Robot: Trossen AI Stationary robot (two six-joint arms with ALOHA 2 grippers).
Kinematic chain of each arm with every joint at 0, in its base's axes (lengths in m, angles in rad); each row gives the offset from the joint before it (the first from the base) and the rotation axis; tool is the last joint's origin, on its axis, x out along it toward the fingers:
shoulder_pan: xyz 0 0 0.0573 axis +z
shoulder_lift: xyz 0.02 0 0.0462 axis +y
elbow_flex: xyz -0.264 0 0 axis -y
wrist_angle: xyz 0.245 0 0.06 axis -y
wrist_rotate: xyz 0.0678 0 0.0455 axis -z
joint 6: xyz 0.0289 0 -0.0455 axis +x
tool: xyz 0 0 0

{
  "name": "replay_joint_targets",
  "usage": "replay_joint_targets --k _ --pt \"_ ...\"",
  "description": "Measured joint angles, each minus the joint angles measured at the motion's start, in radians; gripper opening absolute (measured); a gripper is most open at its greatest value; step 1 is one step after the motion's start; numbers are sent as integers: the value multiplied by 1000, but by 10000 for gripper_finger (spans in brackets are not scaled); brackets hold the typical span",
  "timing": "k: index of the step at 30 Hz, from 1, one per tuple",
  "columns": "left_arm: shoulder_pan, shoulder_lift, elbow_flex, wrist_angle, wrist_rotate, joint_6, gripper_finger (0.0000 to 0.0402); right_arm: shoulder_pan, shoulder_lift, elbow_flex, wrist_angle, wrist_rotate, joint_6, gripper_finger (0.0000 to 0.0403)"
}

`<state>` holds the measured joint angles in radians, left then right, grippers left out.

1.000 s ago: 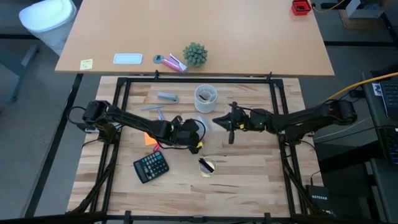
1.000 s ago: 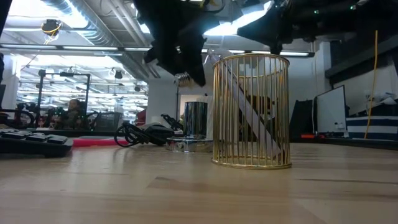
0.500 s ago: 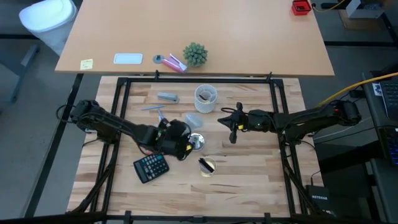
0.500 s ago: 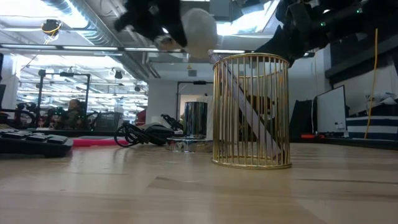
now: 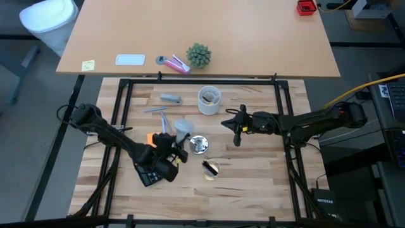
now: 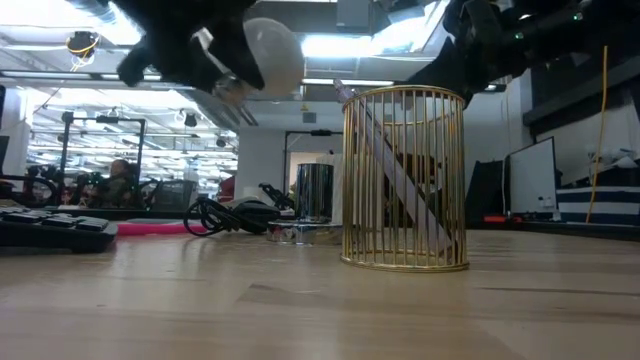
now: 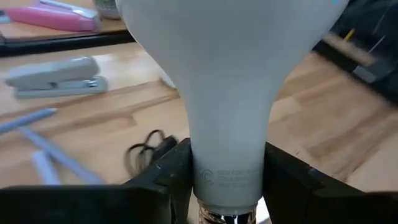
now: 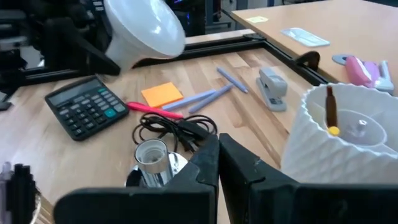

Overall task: Screw lightbulb
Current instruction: Insert the lightbulb into the lamp

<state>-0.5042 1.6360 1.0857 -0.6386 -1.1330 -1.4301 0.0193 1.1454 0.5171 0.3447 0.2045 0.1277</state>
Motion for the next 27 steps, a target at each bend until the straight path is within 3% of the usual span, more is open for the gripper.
replay_joint_targets --k 8,15,18,27 --pt "8 0 -216 584 -55 323 151 0 5 0 6 -15 1 12" --pt "42 1 -350 929 -45 605 152 0 5 0 16 -15 25 12" --pt "73 1 -383 1038 23 703 152 0 5 0 22 -15 25 12" --pt "203 1 -428 1376 369 1086 152 0 5 0 55 -15 25 12"
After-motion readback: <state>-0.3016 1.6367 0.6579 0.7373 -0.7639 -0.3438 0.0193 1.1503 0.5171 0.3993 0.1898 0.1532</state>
